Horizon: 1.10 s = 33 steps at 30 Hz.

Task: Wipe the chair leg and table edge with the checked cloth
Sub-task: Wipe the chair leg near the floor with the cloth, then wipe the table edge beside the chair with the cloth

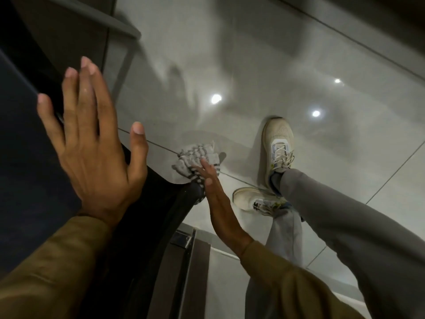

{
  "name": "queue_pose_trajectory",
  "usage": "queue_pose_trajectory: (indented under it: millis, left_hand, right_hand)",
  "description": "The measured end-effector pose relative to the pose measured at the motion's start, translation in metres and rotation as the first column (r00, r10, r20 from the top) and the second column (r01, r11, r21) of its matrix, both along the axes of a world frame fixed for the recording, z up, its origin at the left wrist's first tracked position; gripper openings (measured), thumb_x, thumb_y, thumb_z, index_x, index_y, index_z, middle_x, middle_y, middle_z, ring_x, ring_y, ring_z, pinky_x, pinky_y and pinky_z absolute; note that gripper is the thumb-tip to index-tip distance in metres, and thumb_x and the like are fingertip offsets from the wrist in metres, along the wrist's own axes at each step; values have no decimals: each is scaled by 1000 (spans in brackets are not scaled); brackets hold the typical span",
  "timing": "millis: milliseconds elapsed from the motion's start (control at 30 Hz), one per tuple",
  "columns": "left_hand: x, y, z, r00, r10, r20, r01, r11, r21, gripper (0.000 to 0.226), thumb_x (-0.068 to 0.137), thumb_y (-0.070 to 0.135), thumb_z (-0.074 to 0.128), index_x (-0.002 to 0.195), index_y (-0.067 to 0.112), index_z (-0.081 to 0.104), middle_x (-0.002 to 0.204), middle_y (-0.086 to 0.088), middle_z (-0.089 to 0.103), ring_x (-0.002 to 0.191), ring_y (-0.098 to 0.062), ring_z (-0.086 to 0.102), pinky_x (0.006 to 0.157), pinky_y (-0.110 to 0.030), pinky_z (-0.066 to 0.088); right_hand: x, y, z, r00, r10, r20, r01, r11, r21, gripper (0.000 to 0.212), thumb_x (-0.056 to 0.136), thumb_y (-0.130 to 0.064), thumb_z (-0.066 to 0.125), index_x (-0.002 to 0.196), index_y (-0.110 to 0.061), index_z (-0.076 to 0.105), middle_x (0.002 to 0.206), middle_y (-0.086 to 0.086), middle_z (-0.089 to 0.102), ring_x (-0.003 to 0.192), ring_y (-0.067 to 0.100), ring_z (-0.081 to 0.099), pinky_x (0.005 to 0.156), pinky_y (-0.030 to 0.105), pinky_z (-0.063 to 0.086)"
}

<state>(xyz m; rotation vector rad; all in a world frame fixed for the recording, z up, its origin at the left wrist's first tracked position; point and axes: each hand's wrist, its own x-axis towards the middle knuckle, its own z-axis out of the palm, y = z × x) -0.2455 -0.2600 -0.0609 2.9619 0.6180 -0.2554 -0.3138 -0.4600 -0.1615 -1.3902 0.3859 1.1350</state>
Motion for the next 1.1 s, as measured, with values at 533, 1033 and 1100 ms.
queue_pose_trajectory:
  millis: [533,1033,1100]
  left_hand:
    - [-5,8,-12,999,-31,17,29,995,90,75,109,49,25,171,7,21,181,-12,24,170,-27,18,139,-48,-3]
    - [112,144,25,961,210,177,-202,977,-64,74,112,46,38,172,7,18,180,-13,26,169,-29,19,139,-48,8]
    - [137,173,19,935,324,143,-303,942,-147,76,112,51,37,172,10,16,181,-10,22,169,-27,15,140,-49,6]
  right_hand:
    - [58,4,-20,949,269,-166,-297,938,-177,46,116,-40,46,133,-6,74,100,7,74,78,13,66,67,16,53]
    - [252,124,-8,897,-389,-212,331,906,-262,59,117,-49,34,155,-12,60,139,9,74,84,4,69,76,18,54]
    - [274,153,-1,919,-364,-153,312,906,-286,58,117,-47,36,147,-7,66,117,14,74,67,7,49,59,20,39]
